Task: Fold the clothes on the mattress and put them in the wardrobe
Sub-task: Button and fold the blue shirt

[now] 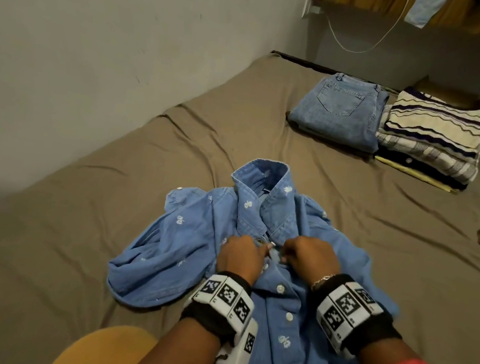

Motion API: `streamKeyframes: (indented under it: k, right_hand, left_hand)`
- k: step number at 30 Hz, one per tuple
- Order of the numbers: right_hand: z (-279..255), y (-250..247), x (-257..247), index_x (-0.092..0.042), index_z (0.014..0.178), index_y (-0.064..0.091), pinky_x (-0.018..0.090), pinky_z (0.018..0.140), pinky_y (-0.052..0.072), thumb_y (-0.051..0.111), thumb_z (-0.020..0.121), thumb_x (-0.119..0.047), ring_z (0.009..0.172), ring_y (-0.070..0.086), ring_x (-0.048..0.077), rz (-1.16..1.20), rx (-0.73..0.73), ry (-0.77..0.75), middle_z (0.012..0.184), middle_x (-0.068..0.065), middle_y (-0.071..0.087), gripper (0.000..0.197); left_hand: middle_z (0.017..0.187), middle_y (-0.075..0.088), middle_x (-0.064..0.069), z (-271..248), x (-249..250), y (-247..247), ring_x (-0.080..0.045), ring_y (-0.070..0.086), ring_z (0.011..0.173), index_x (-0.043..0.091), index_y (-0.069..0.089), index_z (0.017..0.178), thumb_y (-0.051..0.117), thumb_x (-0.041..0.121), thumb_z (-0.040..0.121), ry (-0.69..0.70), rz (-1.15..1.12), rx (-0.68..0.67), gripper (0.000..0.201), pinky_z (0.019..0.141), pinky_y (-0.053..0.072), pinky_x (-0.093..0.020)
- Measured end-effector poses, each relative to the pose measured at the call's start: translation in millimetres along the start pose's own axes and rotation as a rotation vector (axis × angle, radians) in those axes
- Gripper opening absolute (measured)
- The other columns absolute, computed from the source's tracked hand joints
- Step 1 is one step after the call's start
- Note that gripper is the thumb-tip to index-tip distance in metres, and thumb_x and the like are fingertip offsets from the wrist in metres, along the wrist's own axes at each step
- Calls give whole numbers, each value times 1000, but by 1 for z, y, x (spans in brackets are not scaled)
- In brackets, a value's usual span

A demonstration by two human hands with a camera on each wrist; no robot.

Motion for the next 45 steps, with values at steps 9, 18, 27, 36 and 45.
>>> streamKeyframes:
  k: [9,18,27,36,45]
  right_hand:
    - [6,20,0,-23,135,45,34,87,44,49,92,-21,114,52,30,-97,-87,32,127,10,47,43]
    - [-6,13,10,-21,95,55,23,72,44,50,89,-16,90,63,22,108,-70,130,93,3,64,10]
    - [-8,-11,10,-22,60,48,33,72,47,57,82,-8,79,61,26,368,76,185,75,6,64,28]
    - [-26,-70,-23,-16,69,62,23,60,51,64,79,9,48,57,2,932,362,10,53,-9,62,27]
    - [-37,-83,-49,-6,76,64,36,67,48,63,80,-4,71,61,25,470,561,22,74,9,67,4]
  left_hand:
    - [126,57,-12,-1,-1,9,-26,51,118,7,58,115,56,17,89,-8,98,-44,28,93,40,-29]
    - [128,56,-10,-13,1,9,-25,52,118,9,56,117,53,19,91,7,72,13,29,91,40,-29]
    - [70,52,-13,-13,-9,-21,-22,50,69,16,41,63,50,-2,86,13,-634,208,30,62,41,-32]
    - [71,59,-12,-27,11,-46,-13,53,55,5,56,80,53,-6,88,147,-1226,77,14,48,46,-16]
    - [69,58,-3,-32,11,-58,-15,55,67,15,59,73,63,-14,76,211,-1102,231,29,62,49,-24]
Point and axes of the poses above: each hand's wrist, its own z-axis towards the middle knuckle, its own y-axis out of the palm, x = y × z, the point moved 7 cm from there along z, towards the middle knuckle
